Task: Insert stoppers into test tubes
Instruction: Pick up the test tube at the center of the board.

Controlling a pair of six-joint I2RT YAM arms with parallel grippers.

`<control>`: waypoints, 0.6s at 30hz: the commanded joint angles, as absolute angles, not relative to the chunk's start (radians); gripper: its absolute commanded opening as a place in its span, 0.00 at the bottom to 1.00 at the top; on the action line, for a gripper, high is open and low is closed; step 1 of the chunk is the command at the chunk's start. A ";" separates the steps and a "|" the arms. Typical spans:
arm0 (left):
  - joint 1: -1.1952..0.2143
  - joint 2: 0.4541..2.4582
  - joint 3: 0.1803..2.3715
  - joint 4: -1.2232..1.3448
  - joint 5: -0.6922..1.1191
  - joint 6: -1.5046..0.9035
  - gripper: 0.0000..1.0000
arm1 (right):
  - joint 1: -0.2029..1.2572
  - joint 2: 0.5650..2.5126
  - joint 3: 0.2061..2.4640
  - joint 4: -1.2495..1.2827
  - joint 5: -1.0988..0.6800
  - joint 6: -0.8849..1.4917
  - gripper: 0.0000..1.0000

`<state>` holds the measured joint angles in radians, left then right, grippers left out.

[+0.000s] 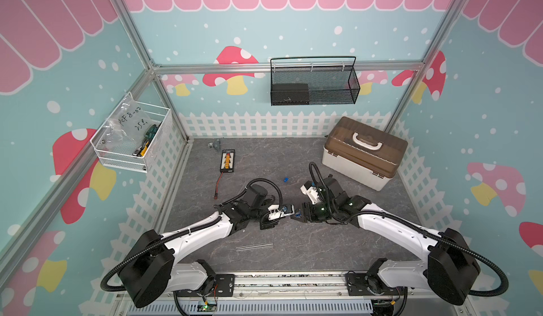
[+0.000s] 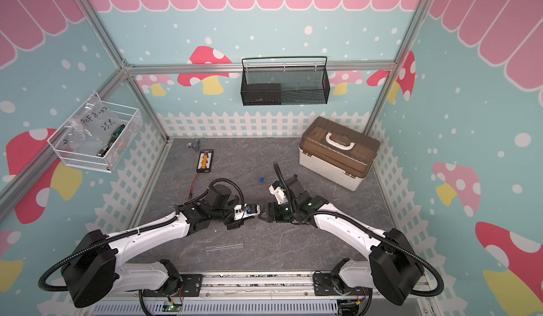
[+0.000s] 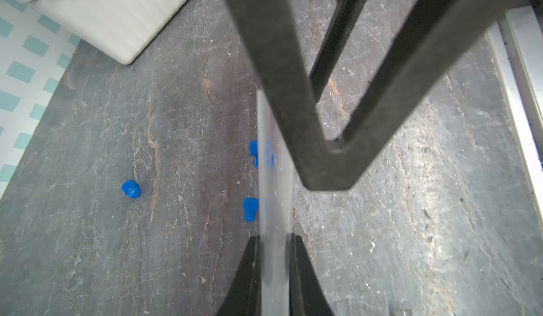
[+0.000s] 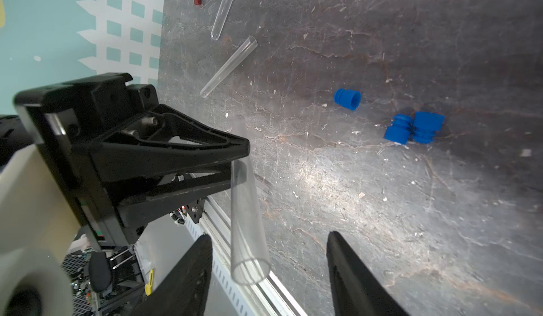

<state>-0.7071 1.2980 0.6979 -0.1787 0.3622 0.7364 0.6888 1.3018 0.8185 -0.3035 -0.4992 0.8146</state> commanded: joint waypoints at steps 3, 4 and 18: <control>-0.701 1.312 0.701 -0.175 0.358 0.742 0.16 | 0.703 1.337 0.872 -0.262 -0.455 0.865 0.55; -0.701 1.312 0.701 -0.175 0.359 0.742 0.16 | 0.704 1.344 0.874 -0.256 -0.453 0.870 0.53; -0.701 1.313 0.701 -0.177 0.357 0.747 0.16 | 0.719 1.376 0.872 -0.248 -0.449 0.885 0.37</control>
<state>-0.7071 1.3052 0.6979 -0.1787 0.3553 0.7368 0.7101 1.3609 0.8570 -0.2604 -0.4603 0.8703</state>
